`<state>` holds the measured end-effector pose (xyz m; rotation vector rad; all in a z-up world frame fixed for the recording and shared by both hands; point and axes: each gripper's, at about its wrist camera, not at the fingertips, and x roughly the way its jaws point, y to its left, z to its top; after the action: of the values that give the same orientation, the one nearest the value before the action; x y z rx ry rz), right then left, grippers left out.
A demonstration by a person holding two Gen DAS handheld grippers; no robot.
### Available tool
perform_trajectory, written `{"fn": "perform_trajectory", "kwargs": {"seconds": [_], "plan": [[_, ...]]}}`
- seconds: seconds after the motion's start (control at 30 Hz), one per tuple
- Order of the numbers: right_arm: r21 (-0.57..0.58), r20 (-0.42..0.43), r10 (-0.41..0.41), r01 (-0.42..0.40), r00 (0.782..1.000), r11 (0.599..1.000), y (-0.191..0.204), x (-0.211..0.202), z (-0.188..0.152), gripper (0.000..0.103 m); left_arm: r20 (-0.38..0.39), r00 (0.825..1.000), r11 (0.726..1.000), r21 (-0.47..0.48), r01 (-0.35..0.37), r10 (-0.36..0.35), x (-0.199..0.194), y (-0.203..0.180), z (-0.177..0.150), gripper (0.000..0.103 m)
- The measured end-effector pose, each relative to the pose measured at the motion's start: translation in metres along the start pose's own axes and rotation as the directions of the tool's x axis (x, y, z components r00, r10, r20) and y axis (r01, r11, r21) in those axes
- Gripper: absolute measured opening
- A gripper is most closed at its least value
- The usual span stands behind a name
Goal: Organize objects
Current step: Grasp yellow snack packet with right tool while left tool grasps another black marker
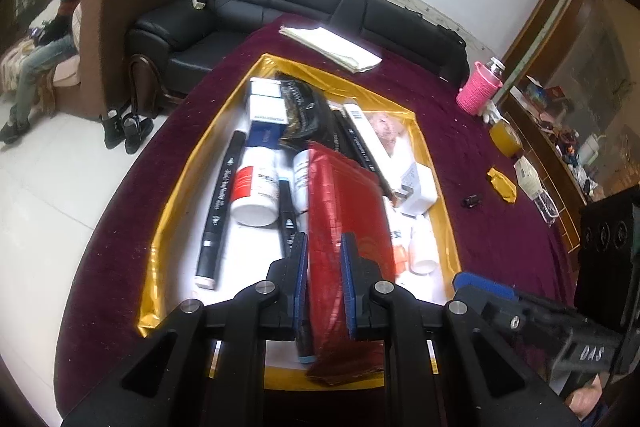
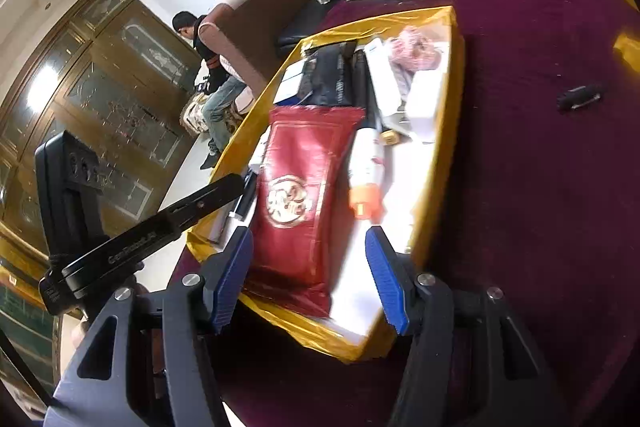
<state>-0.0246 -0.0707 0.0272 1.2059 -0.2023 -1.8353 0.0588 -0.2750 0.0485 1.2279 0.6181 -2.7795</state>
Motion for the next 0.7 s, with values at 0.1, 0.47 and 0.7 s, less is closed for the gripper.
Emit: {"fn": "perform_trajectory", "kwargs": {"seconds": [0.1, 0.47, 0.7], "plan": [[0.021, 0.036, -0.001, 0.0, 0.999, 1.0, -0.011, -0.013, 0.005, 0.058, 0.002, 1.0, 0.999, 0.036, 0.011, -0.011, -0.002, -0.014, 0.001, 0.015], [0.158, 0.255, -0.189, 0.152, 0.948, 0.976, -0.11, -0.111, 0.061, 0.068, -0.067, 0.995, 0.942, 0.323, 0.088, -0.07, 0.012, -0.134, 0.014, 0.036], [0.285, 0.312, -0.32, 0.233, 0.895, 0.93, -0.211, -0.142, 0.071, 0.068, -0.217, 0.973, 0.889, 0.427, 0.167, -0.079, 0.083, -0.211, 0.03, 0.04]]}}
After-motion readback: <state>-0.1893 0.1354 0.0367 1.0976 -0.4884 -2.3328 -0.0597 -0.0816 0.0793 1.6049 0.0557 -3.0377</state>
